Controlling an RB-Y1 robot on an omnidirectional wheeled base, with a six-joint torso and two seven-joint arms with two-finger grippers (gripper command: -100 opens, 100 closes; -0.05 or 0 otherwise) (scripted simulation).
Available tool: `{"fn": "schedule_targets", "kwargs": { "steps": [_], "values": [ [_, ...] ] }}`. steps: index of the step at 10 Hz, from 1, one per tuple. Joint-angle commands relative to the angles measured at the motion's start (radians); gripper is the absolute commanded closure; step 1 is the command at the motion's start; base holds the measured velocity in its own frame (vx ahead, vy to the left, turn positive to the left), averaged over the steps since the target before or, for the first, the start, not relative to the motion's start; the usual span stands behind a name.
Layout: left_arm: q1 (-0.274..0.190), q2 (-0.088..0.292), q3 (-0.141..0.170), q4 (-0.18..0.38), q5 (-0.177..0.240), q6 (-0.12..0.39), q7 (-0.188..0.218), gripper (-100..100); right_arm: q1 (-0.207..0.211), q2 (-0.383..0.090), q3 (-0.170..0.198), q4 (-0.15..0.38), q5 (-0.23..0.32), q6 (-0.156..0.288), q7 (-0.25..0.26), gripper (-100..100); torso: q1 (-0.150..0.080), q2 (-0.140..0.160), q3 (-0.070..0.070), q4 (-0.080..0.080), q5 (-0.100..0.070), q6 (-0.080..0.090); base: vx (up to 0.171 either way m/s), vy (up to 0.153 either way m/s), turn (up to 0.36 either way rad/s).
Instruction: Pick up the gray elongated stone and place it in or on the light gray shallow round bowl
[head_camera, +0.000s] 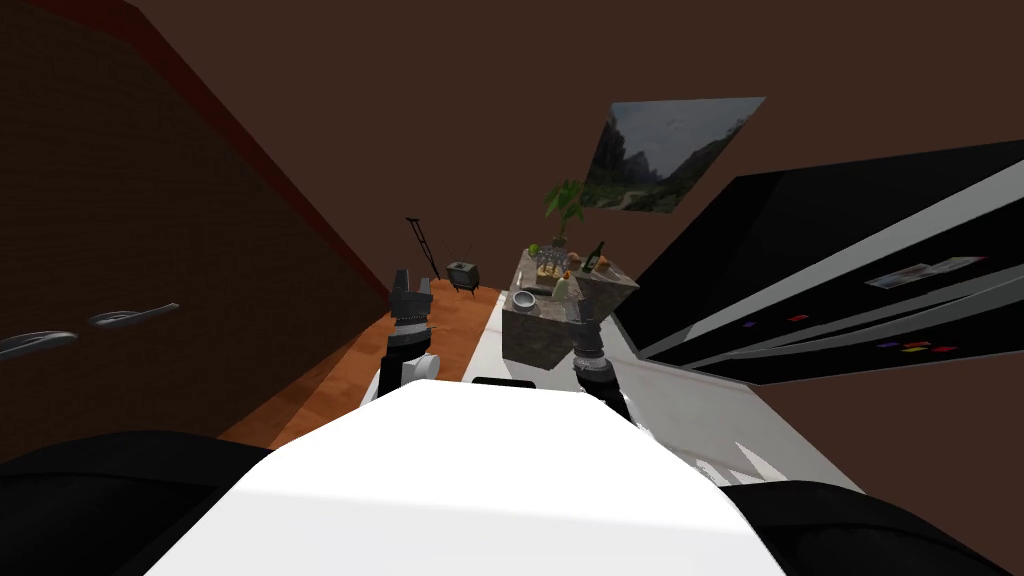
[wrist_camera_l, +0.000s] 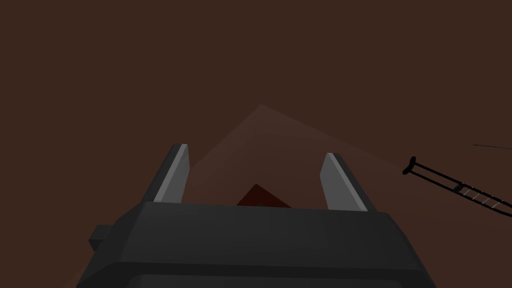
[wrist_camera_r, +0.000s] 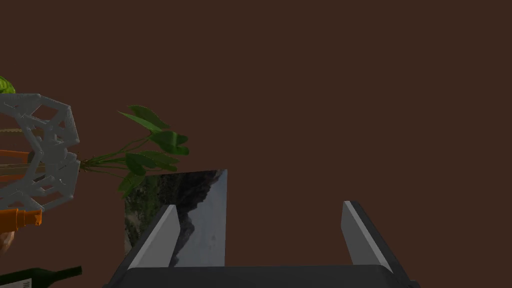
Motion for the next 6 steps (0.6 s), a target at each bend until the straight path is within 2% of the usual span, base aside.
{"fn": "schedule_targets", "kwargs": {
  "steps": [1, 4, 5, 6],
  "values": [
    [0.000, 0.000, 0.000, 0.000, 0.000, 0.000, 0.000, 0, -0.008, -0.035, 0.012, 0.019, 0.007, 0.017, 0.006, -100, 0.000, 0.000, 0.000, 0.000, 0.000, 0.000, -0.054, 0.094, -0.035],
    [0.000, 0.000, 0.000, 0.000, 0.000, 0.000, 0.000, 0, 0.010, -0.115, 0.050, 0.070, 0.035, 0.040, 0.023, -100, -0.003, -0.003, -0.002, -0.001, 0.000, 0.000, -0.040, 0.082, -0.030],
    [0.000, 0.000, 0.000, 0.000, 0.000, 0.000, 0.000, 0, 0.010, -0.134, 0.050, 0.070, 0.035, 0.040, 0.023, -100, -0.003, -0.003, -0.002, -0.001, -0.001, 0.000, -0.035, 0.070, -0.024],
    [0.000, 0.000, 0.000, 0.000, 0.000, 0.000, 0.000, 0, 0.018, -0.172, 0.070, 0.098, 0.052, 0.051, 0.033, -100, -0.003, -0.003, -0.002, -0.001, -0.001, 0.000, -0.021, 0.083, -0.026]
  ]
}}
